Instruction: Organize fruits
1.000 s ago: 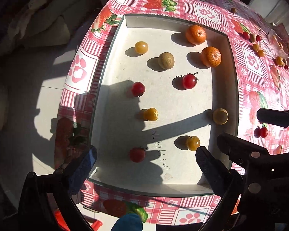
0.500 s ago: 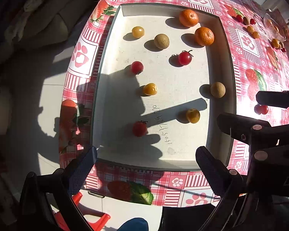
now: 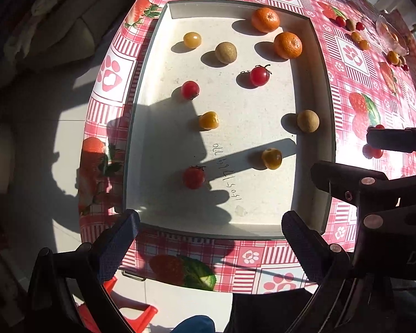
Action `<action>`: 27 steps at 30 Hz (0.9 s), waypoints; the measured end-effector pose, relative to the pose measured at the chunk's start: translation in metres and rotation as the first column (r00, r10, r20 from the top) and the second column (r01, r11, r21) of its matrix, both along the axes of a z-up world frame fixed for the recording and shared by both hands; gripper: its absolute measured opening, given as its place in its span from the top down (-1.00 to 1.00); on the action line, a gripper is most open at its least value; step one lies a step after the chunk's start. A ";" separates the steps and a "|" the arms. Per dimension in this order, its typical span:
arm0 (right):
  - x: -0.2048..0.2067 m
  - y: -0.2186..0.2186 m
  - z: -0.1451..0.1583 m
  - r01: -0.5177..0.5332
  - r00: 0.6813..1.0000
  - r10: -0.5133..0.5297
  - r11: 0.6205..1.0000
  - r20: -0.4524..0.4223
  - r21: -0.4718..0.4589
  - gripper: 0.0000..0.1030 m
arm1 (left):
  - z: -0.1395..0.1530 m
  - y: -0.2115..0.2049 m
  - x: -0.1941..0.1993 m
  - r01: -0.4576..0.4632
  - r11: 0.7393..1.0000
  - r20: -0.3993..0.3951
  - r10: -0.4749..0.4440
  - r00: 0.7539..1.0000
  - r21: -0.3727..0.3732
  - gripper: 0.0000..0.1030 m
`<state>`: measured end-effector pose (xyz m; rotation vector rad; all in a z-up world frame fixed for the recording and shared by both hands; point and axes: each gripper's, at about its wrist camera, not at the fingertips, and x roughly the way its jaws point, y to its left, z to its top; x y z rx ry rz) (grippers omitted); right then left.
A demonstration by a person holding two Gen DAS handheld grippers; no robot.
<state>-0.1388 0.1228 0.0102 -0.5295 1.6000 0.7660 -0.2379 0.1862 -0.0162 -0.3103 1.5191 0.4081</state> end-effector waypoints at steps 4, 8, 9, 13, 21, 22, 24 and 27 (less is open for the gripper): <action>0.000 0.000 0.001 -0.002 1.000 0.002 1.000 0.002 0.000 -0.69 | 0.003 -0.005 0.003 0.012 1.000 0.007 -0.012 1.000 0.000 -1.00; -0.001 0.001 0.001 -0.009 1.000 0.009 1.000 0.004 0.002 -0.69 | 0.005 -0.009 0.005 0.020 1.000 0.009 -0.020 1.000 0.002 -1.00; -0.001 0.001 0.001 -0.010 1.000 0.010 1.000 0.004 0.002 -0.69 | 0.005 -0.009 0.005 0.022 1.000 0.009 -0.022 1.000 0.002 -1.00; -0.001 0.000 0.001 -0.007 1.000 0.007 1.000 0.003 0.000 -0.69 | 0.005 -0.010 0.006 0.020 1.000 0.008 -0.020 1.000 -0.013 -1.00; 0.000 -0.001 0.001 -0.002 1.000 0.002 1.000 0.001 -0.002 -0.69 | 0.005 -0.011 0.005 0.024 1.000 0.007 -0.024 1.000 -0.011 -1.00; 0.000 -0.001 0.001 -0.001 1.000 0.001 1.000 0.000 -0.002 -0.69 | 0.005 -0.011 0.005 0.025 1.000 0.007 -0.025 1.000 -0.010 -1.00; 0.000 -0.001 0.001 -0.005 1.000 0.005 1.000 0.000 -0.003 -0.69 | 0.005 -0.011 0.005 0.026 1.000 0.005 -0.026 1.000 -0.010 -1.00; 0.000 -0.001 0.001 -0.008 1.000 0.008 1.000 -0.001 -0.002 -0.69 | 0.004 -0.011 0.005 0.028 1.000 0.002 -0.028 1.000 -0.011 -1.00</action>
